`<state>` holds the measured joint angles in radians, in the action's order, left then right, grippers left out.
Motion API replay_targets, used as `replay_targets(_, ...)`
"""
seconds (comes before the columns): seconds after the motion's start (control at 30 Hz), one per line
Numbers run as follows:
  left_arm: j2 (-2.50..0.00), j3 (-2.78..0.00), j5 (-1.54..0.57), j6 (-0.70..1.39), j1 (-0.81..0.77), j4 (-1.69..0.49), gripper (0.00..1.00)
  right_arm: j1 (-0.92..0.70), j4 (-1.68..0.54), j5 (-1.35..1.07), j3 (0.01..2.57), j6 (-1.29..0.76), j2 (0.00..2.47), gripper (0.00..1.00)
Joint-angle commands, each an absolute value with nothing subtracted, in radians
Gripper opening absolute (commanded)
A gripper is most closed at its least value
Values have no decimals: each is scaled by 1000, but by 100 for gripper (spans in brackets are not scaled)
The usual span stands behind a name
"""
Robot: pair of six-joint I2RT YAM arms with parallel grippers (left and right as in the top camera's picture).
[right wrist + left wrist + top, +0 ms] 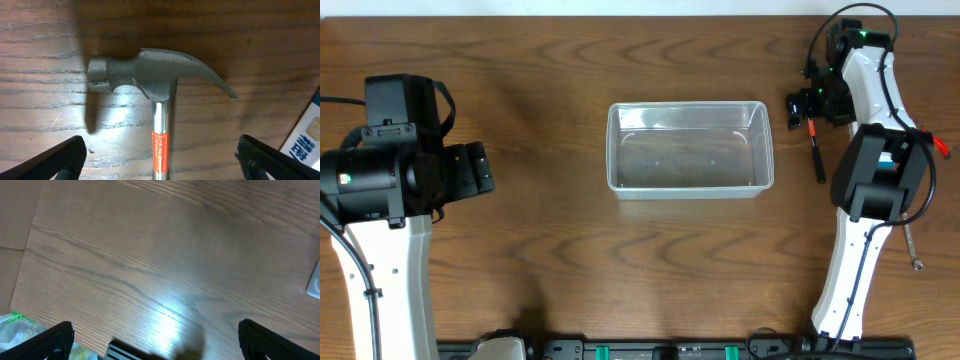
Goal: Pack container
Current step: 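Lower the right gripper onto the red-handled hammer's neck and close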
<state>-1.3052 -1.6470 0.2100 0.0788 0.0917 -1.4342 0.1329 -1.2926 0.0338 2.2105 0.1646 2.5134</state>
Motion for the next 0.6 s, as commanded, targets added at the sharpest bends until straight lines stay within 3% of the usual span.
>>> replay_targets(0.0,-1307,-1652,218,88,97,-1439,98,137,-1294,41,2208,150,2537,99)
replay_targets(0.57,-1307,-1652,218,88,97,-1439,98,137,-1289,64,2203,173,2539,99)
